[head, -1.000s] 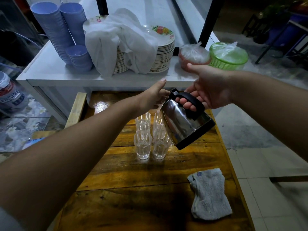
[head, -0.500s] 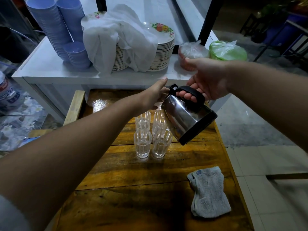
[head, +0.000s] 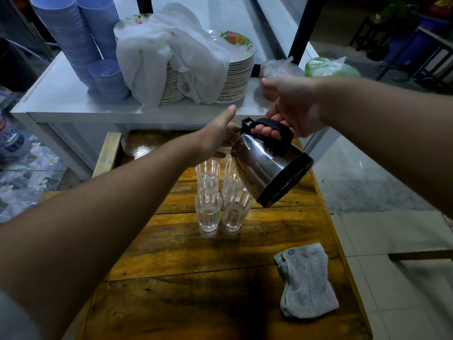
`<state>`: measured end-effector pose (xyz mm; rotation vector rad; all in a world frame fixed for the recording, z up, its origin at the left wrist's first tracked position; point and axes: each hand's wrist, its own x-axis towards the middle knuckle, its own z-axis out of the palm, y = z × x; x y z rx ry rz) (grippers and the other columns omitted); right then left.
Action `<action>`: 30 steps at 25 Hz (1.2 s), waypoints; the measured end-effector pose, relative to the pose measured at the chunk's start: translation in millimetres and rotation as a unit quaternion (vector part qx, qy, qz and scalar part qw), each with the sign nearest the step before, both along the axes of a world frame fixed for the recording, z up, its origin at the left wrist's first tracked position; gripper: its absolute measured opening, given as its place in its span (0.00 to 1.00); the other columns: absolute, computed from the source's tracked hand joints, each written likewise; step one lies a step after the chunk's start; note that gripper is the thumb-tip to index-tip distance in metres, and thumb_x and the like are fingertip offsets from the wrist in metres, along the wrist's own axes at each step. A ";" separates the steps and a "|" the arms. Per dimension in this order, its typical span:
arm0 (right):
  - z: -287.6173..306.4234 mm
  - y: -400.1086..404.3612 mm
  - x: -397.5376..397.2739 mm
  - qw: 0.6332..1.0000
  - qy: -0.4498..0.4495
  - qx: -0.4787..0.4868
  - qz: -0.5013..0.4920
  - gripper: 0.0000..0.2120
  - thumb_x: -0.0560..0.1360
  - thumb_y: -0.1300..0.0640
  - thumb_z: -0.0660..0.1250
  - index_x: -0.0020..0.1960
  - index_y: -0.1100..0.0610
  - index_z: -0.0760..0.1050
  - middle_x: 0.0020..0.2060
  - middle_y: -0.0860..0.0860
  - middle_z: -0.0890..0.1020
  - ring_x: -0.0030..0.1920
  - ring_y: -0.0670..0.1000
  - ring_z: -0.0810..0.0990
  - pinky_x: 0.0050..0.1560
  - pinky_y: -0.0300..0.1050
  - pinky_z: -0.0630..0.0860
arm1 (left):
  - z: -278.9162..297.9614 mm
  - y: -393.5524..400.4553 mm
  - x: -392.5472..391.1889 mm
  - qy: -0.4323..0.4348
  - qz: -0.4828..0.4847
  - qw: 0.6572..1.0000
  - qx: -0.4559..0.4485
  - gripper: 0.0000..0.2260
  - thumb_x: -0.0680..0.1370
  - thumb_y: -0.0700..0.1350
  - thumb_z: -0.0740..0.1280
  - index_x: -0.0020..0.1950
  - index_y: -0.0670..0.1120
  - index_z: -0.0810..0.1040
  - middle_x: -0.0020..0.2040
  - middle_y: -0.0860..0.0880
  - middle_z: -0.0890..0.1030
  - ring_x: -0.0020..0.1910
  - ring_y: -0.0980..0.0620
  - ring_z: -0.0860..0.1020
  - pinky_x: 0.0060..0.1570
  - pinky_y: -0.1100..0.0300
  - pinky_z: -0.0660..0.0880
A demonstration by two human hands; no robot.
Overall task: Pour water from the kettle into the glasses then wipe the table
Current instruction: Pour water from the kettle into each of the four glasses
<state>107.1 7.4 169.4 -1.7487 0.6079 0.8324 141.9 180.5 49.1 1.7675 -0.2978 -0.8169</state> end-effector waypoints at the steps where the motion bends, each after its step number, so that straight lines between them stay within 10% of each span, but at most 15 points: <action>1: 0.3 1.1 1.2 1.000 -0.001 0.000 -0.002 0.45 0.78 0.28 0.48 0.64 0.70 0.74 0.36 0.56 0.86 0.28 0.48 0.84 0.27 0.38 0.81 | -0.2 0.0 0.8 0.001 0.003 1.000 -0.001 0.40 0.73 0.72 0.44 0.75 0.48 0.69 0.71 0.44 0.74 0.70 0.46 0.71 0.70 0.41 0.63; 30: -1.1 17.1 25.8 1.000 0.019 -0.019 0.007 0.45 0.78 0.29 0.48 0.71 0.71 0.66 0.36 0.59 0.87 0.29 0.50 0.86 0.31 0.41 0.84 | -21.9 7.0 12.8 0.056 0.030 0.997 -0.040 0.41 0.71 0.75 0.48 0.71 0.50 0.74 0.66 0.46 0.79 0.68 0.45 0.74 0.69 0.39 0.63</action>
